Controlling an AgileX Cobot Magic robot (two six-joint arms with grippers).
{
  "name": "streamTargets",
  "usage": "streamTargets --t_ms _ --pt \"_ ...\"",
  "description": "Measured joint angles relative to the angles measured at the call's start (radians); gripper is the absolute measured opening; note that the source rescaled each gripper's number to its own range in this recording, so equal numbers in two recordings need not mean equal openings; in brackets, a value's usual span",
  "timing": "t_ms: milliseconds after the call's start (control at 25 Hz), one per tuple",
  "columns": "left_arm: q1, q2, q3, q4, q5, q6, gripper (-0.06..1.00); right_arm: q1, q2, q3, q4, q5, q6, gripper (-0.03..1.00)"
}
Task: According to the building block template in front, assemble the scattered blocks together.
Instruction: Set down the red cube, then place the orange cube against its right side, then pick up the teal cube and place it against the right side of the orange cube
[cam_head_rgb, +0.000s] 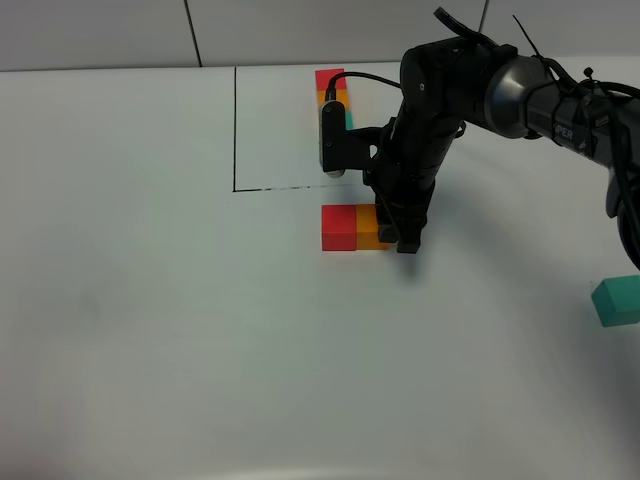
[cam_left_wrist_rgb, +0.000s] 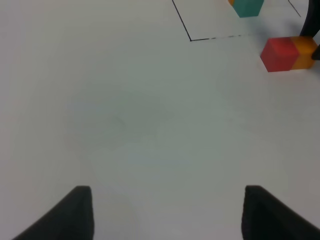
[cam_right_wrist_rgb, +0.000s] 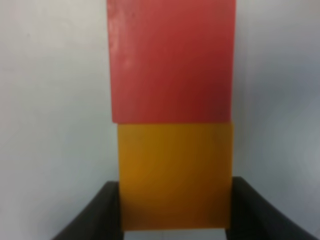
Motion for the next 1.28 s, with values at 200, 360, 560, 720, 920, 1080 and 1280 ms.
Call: streamTargets --t_ms 200,360,560,720,920,1080,1280 --pt "0.000 0.000 0.000 0.000 0.000 0.000 0.36 0.000 0.000 0.000 0.001 0.000 -0.011 0.02" --pt "0.000 0.000 0.000 0.000 0.000 0.000 0.36 0.000 0.000 0.000 0.001 0.000 -0.017 0.02" --pt "0.000 0.000 0.000 0.000 0.000 0.000 0.36 0.000 0.000 0.000 0.003 0.000 -0.018 0.02" --pt "0.000 0.000 0.000 0.000 0.000 0.000 0.36 0.000 0.000 0.000 0.003 0.000 -0.005 0.03" --pt "0.000 0.000 0.000 0.000 0.000 0.000 0.36 0.001 0.005 0.003 0.018 -0.004 0.022 0.36" --pt "0.000 0.000 0.000 0.000 0.000 0.000 0.36 -0.015 -0.036 0.009 0.014 -0.003 0.094 0.62" --pt "0.000 0.000 0.000 0.000 0.000 0.000 0.36 -0.074 -0.139 0.079 -0.023 -0.009 0.201 0.71"
